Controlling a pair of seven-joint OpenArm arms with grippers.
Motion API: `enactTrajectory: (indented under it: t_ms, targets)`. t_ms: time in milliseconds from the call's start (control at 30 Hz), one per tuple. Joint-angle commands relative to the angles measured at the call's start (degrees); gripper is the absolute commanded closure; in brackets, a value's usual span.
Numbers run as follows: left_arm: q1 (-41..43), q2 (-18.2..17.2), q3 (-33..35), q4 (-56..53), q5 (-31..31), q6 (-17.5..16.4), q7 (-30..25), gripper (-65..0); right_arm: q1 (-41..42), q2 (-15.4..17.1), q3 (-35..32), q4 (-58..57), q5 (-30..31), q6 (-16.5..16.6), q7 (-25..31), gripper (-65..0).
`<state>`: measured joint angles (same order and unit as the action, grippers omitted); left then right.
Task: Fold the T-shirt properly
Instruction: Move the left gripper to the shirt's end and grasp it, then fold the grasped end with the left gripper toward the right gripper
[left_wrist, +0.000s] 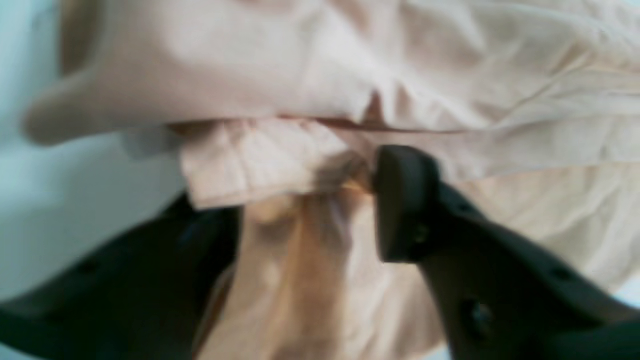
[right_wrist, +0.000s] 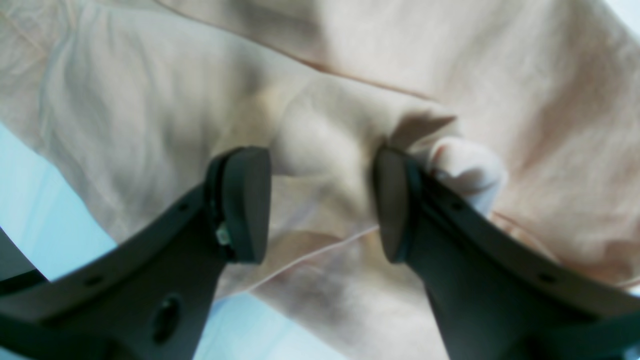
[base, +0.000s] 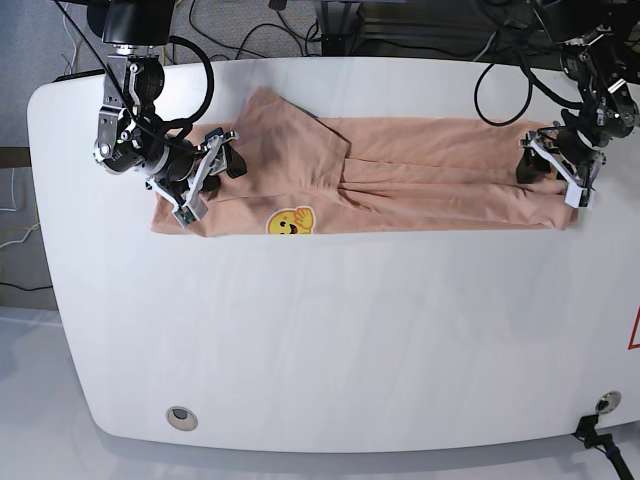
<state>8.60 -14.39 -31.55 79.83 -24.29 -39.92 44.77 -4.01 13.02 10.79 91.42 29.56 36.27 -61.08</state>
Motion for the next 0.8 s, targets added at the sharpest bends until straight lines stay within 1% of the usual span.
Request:
enactTrajectory:
  t_ms: [0, 133, 167, 267, 400, 467, 533, 567, 633, 700, 767]
  targets:
    - [0.2, -0.3, 0.1, 0.2, 1.0, -0.1, 2.5, -23.1, 0.3, 0.4, -0.1, 0.2, -0.7, 0.3, -0.9, -32.6]
    - [0.0, -0.3, -0.1, 0.3, 1.0, -0.1, 2.5, -9.8, 0.3, 0.4, -0.1, 0.2, -0.7, 0.3, -0.9, -32.6]
    - [0.0, -0.3, -0.1, 0.4, 1.0, -0.1, 2.5, -8.6, 0.3, 0.4, -0.1, 0.2, -0.7, 0.3, -0.9, -32.6]
    - [0.1, -0.2, 0.0, 4.3, 1.0, -0.1, 2.5, -8.4, 0.3, 0.4, -0.1, 0.2, -0.7, 0.3, -0.9, -32.6]
    - [0.2, 3.5, 0.7, 13.2, 1.2, -0.1, 3.2, -8.4, 0.3, 0.4, -0.1, 0.2, -0.7, 0.3, -0.9, -32.6]
    - [0.2, 3.8, 3.8, 16.9, 1.1, -0.1, 6.3, -8.4, 0.3, 0.4, -0.1, 0.2, -0.7, 0.3, -0.9, -32.6]
    - [0.0, 4.5, 6.8, 19.9, 1.0, -0.1, 8.2, -8.4, 0.3, 0.4, -0.1, 0.2, -0.7, 0.3, -0.9, -32.6]
    - [0.0, 6.1, 8.5, 21.0, 1.0, -0.1, 8.3, -8.4, 0.3, 0.4, -0.1, 0.2, -0.7, 0.3, -0.9, -32.6]
    - [0.0, 7.8, 11.2, 23.0, 1.3, -0.1, 8.3, -8.4, 0.3, 0.3, -0.2, 0.2, -0.7, 0.3, -0.9, -32.6]
    - [0.0, 8.3, 15.2, 24.2, 1.1, -0.1, 8.3, -8.4, 0.3, 0.3, -0.3, 0.2, -0.7, 0.3, -0.9, -32.6]
    - [0.2, 9.8, 19.7, 24.5, 1.1, -0.1, 8.3, -8.4, 0.4, 0.3, -1.3, 0.2, -0.8, 0.3, -0.9, -32.6]
